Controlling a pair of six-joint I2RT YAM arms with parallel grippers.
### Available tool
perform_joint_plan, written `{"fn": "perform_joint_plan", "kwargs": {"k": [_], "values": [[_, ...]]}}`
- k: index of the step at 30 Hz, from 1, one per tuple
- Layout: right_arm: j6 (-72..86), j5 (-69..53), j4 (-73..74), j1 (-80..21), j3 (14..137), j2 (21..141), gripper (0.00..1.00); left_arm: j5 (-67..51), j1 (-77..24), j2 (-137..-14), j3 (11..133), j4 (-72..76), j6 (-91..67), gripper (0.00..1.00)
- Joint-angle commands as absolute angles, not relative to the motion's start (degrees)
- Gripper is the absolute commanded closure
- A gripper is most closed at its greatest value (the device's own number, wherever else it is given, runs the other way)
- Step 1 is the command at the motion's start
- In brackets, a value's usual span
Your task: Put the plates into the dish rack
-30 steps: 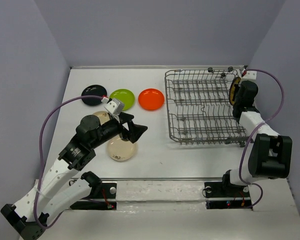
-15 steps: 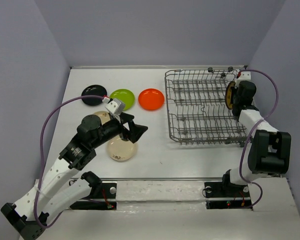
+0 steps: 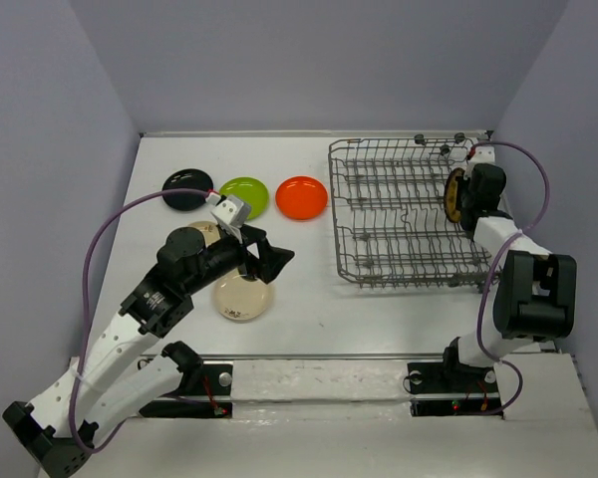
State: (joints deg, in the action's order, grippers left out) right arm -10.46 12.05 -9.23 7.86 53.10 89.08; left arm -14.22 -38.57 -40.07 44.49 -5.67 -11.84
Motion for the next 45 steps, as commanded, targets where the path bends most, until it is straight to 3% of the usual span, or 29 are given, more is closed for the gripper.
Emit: {"fn": "perform_joint_plan", "kwargs": {"k": [1,3,15,20,28,34,39,45], "values": [[-8.9,12.0,-10.2,8.2,52.6,87.8,0.69,-12.4,-38.7,-40.2,45.3,-4.4,-11.5,0.01],[-7.3,13.4,-10.0,8.2,52.6,87.2,0.51,-12.0,-38.4,-40.5,45.2,-4.3,-12.0,0.01],[6.7,12.9,0.2,7.6,59.1,79.6,0.28,-12.5,-33.9,-48.3,44.9,-3.7,-15.7,0.01],[10.6,9.0,4.8,1.2,61.2,74.4,0.27,-14.0,-29.0,-51.1,44.4,-2.5,-18.1,0.01],[17.4,1.8,3.5,-13.4,57.7,67.4,0.32,-15.5,-21.4,-56.6,42.5,3.6,-31.5,0.1],[20.7,-5.7,-3.2,-19.0,50.9,63.5,0.33,-7.7,-21.4,-63.1,36.6,18.8,-46.2,0.14],[21.5,-9.1,-4.4,-21.0,47.8,62.2,0.34,3.0,-22.7,-76.3,39.2,24.9,-51.9,0.2],[21.5,-9.0,-4.8,-22.4,45.4,58.2,0.34,10.6,-24.6,-89.2,46.0,27.2,-57.0,0.2]]}}
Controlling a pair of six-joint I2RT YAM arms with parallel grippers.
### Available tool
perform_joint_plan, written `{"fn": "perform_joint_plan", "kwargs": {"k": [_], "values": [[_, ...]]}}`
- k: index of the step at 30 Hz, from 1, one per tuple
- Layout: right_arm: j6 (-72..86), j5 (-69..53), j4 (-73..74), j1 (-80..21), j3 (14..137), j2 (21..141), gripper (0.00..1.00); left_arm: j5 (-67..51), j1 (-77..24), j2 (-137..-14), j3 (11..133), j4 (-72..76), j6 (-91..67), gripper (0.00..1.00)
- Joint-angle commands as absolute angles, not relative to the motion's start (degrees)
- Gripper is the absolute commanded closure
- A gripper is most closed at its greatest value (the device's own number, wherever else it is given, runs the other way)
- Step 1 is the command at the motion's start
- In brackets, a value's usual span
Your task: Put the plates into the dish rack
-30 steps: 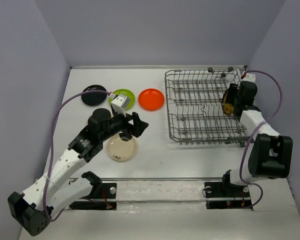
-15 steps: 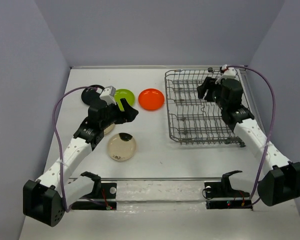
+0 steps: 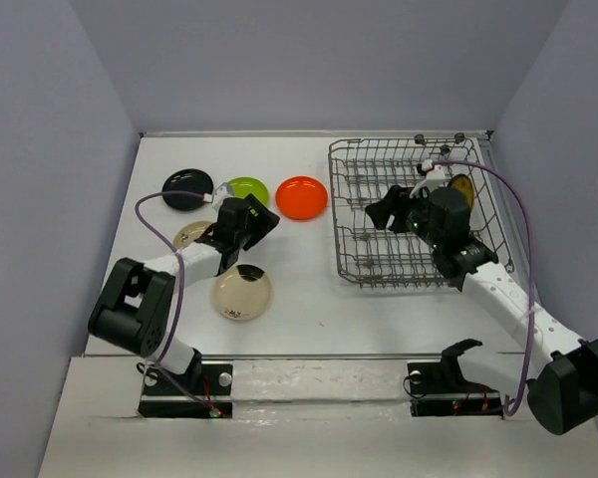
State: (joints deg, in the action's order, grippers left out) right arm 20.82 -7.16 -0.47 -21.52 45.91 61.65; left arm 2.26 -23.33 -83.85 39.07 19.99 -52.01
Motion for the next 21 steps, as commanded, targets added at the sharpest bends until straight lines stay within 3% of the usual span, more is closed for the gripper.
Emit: {"fn": "perform_joint_plan", "kwargs": {"k": [1,9,21], "values": [[21.5,-9.1,-4.8,-22.4,45.3,57.9,0.34,11.0,-25.0,-90.9,47.0,27.3,-57.4,0.2],[21.7,-10.5,-5.0,-22.9,44.6,56.5,0.34,11.5,-25.8,-103.6,56.2,27.0,-59.1,0.27],[22.0,-11.8,-5.1,-22.9,44.9,56.4,0.35,11.0,-26.1,-111.4,62.1,26.2,-60.3,0.45]]}}
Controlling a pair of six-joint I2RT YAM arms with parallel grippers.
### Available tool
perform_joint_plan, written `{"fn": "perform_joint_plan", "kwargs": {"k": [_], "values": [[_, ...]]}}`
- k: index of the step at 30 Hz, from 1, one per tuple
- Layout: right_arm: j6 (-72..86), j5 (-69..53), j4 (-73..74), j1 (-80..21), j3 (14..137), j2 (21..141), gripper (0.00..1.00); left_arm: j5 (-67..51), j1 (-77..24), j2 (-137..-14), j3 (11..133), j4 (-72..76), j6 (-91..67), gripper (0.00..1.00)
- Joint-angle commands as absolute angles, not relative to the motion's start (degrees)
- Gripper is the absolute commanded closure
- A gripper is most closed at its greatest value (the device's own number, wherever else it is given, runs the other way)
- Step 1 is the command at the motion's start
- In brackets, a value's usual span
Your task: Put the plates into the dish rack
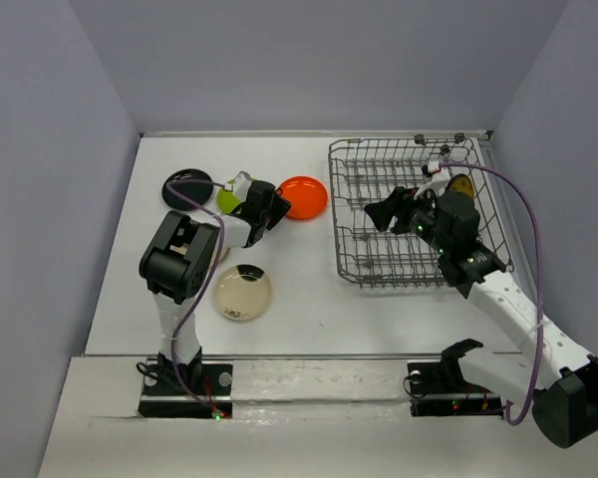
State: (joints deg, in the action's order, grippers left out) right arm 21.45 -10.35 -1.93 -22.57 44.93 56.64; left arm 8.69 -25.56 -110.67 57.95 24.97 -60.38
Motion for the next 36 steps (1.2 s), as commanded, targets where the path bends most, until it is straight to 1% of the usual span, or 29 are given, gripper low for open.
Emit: {"fn": "perform_joint_plan", "kwargs": {"k": [1,4,5,6,7,10,11,15,21,25,27,29,31,35,36], "values": [[22.1,-11.7,-5.2,-22.9,44.8,56.3,0.35,11.0,-26.1,-112.5,62.6,26.1,-60.3,0.49],[22.2,-11.1,-5.9,-22.9,44.2,55.7,0.35,11.0,-26.3,-114.3,63.2,26.1,-60.8,0.55],[22.2,-10.9,-5.9,-22.9,44.2,55.5,0.35,11.0,-26.3,-114.4,63.1,26.1,-61.0,0.62],[22.2,-10.8,-5.9,-22.9,44.2,55.5,0.35,11.2,-26.4,-114.6,63.0,26.2,-61.1,0.66],[22.1,-10.8,-5.9,-22.9,44.2,55.4,0.35,11.4,-26.4,-114.5,62.8,26.3,-60.8,0.76],[21.9,-10.6,-5.9,-22.9,44.1,55.5,0.35,12.3,-26.4,-112.9,61.3,27.2,-59.6,0.91],[21.8,-10.7,-5.8,-22.9,44.2,55.5,0.35,12.6,-26.3,-112.2,60.8,27.3,-59.1,0.94],[21.6,-10.5,-5.6,-22.9,44.6,56.0,0.35,15.0,-26.3,-107.5,56.7,29.5,-56.3,0.94],[21.7,-14.2,-4.8,-22.9,46.8,58.7,0.33,16.3,-26.4,-95.1,48.3,33.7,-51.6,0.94],[21.8,-18.2,-4.3,-24.3,49.9,63.2,0.28,18.5,-26.5,-82.0,43.1,34.5,-46.6,0.94],[21.7,-19.6,-4.2,-25.0,51.4,65.6,0.26,19.7,-26.4,-77.4,39.7,34.5,-45.6,0.94],[21.7,-21.4,-4.2,-26.5,53.9,69.6,0.24,19.5,-26.5,-71.0,37.8,33.7,-44.0,0.94],[21.7,-22.9,-4.8,-27.2,55.5,72.0,0.21,16.9,-26.5,-65.2,35.8,31.7,-43.0,0.94],[22.0,-25.7,-5.4,-27.2,58.8,76.2,0.18,8.0,-26.5,-57.4,34.2,27.9,-41.7,0.94],[22.1,-26.2,-5.5,-27.2,59.6,77.0,0.18,4.1,-26.5,-56.1,33.8,26.6,-41.2,0.94]]}}
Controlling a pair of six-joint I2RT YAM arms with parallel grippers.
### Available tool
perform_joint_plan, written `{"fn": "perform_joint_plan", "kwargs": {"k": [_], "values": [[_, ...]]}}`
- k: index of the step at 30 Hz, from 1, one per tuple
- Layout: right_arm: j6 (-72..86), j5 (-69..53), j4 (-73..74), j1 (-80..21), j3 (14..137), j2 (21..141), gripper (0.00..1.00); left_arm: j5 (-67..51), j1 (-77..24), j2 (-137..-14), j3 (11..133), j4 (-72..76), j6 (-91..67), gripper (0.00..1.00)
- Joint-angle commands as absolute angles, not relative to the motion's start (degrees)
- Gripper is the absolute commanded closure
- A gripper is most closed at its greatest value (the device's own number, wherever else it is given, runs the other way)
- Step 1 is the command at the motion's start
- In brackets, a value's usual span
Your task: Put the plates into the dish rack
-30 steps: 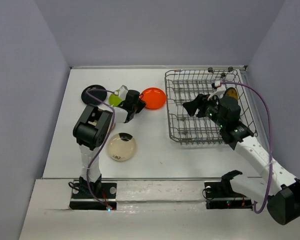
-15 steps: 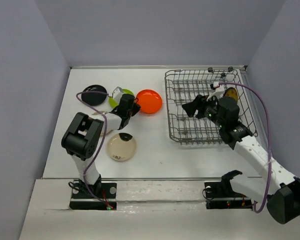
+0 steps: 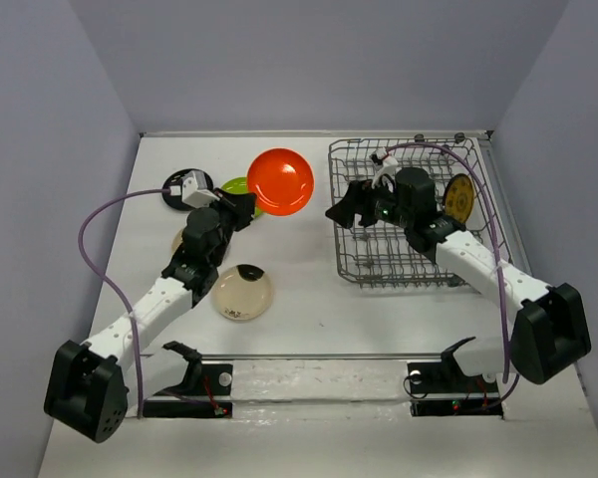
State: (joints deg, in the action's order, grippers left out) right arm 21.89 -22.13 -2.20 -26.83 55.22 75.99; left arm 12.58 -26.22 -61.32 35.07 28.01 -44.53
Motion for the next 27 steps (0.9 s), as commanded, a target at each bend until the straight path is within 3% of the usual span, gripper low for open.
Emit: {"fn": "perform_joint_plan", "kwargs": {"k": [1,7,14,18,23,27], "values": [[22.5,-27.1,-5.7,-27.2,60.1,77.3,0.18,2.5,-26.5,-54.2,33.7,26.0,-41.0,0.94],[25.7,-34.3,-10.7,-27.2,59.5,79.1,0.16,-7.0,-26.5,-51.0,32.4,23.3,-41.1,0.94],[28.9,-41.4,-15.7,-27.7,58.4,80.7,0.18,-9.1,-26.9,-50.7,32.6,23.2,-39.9,0.94],[27.6,-42.9,-15.5,-27.7,58.4,80.2,0.24,-6.5,-27.2,-50.0,33.0,22.9,-39.4,0.94],[23.1,-25.6,-7.8,-27.7,54.9,73.0,0.24,-4.7,-27.1,-47.2,35.1,21.9,-38.7,0.94],[18.5,-20.4,-0.5,-27.7,54.8,68.7,0.27,-3.1,-27.0,-46.3,37.4,20.1,-37.4,0.94]]}}
